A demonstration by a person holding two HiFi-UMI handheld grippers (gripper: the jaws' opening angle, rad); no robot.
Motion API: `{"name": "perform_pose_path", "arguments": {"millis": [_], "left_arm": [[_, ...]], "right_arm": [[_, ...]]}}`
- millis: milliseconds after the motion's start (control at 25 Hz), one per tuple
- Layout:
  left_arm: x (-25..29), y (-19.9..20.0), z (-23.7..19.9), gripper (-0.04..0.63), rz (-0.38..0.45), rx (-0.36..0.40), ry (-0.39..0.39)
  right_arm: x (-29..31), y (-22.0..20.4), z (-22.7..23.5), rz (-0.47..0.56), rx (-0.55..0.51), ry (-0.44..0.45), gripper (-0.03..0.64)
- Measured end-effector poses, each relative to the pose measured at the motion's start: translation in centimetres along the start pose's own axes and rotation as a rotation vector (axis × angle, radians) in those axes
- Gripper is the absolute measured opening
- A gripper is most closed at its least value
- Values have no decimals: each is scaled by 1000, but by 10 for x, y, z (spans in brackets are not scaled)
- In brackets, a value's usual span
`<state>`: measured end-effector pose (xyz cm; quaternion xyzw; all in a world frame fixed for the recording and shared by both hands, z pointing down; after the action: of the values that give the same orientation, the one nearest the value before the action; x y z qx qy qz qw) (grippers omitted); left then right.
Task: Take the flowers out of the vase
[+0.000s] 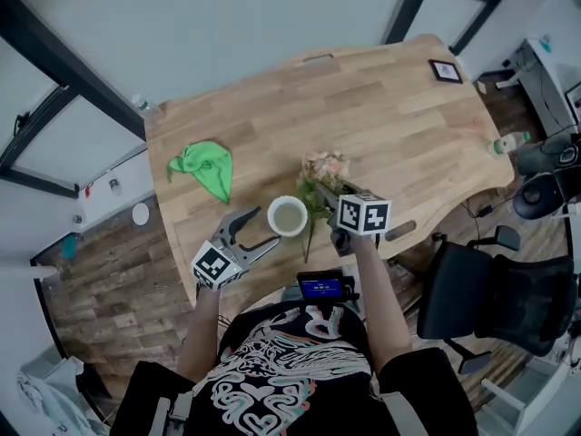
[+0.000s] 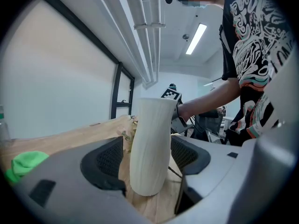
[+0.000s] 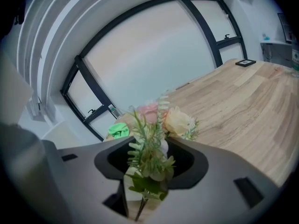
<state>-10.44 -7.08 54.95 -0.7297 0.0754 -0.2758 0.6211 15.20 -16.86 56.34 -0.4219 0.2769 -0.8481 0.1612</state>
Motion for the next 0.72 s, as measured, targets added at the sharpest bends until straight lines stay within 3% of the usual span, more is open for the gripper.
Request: {"name": "perform_pose_path", "arguments": {"millis": [120,440,720], "left_arm": [[-1,0,-1,305,-1,2,0],[-2,2,-2,307,11,1,4],[-11,9,-1,307,61,3,32]], "right_arm": [[5,-4,-1,-15,-7,-16,231],[-2,-5,-5,-37,-55,-75,235],[-28,0,-12,68,-72,-136,233]]}}
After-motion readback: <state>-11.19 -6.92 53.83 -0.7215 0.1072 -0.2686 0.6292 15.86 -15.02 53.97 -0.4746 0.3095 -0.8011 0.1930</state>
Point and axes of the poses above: the fingertips, and each gripper's own axes: x forward along the fingers, z to its right, y out of its top, the point moved 9 cm from there along -x, backward along the fingers, and after that the axes turned 5 degrees about -z, right-handed, at the moved point
